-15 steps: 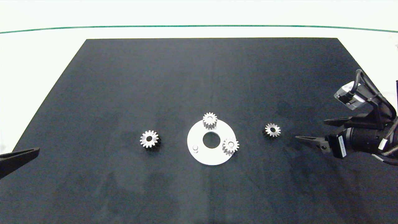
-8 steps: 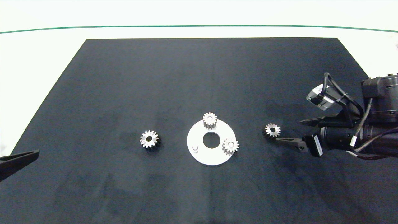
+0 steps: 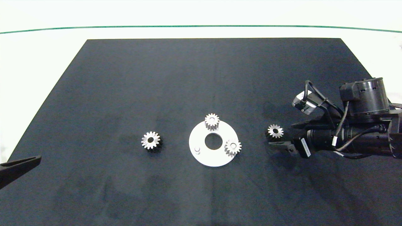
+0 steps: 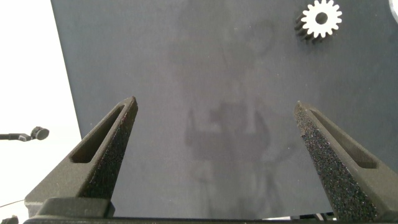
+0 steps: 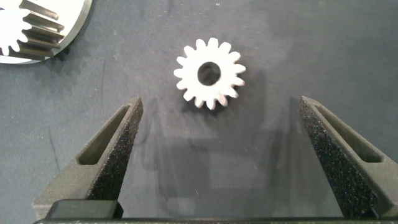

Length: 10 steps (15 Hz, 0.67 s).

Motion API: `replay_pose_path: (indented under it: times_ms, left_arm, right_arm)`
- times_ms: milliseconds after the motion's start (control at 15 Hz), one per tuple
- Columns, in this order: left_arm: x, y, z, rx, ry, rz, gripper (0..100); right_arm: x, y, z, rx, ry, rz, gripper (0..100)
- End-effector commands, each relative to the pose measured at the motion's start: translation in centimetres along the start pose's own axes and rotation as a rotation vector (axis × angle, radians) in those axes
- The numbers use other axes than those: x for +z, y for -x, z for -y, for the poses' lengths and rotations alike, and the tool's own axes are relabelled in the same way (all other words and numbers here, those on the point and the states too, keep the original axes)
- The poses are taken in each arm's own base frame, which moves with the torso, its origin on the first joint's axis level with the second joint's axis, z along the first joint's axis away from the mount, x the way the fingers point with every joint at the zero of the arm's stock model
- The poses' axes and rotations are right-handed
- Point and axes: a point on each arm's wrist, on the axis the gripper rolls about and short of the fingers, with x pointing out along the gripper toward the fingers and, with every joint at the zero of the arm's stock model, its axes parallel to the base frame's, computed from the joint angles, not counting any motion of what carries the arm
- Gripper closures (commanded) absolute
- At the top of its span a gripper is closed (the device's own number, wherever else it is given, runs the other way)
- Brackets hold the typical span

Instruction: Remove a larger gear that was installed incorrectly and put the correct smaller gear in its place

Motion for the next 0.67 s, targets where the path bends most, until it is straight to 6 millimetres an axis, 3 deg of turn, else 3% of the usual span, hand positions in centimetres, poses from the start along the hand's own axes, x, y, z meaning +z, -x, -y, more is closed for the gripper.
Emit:
replay_pose_path:
  times_ms: [67,667]
  left_arm:
    - [-0.30,-0.18,0.08,-0.002,-0.003,-0.015,0]
    - [-0.38,-0.14,0.09,-0.004,0.000,-0.014,0]
  right_arm:
    - [0.41,-1.22,-0.30,0.013,0.012,-0.008,0]
    - [0.96,-1.83,-0.14,0.005,0.070,0.000,0]
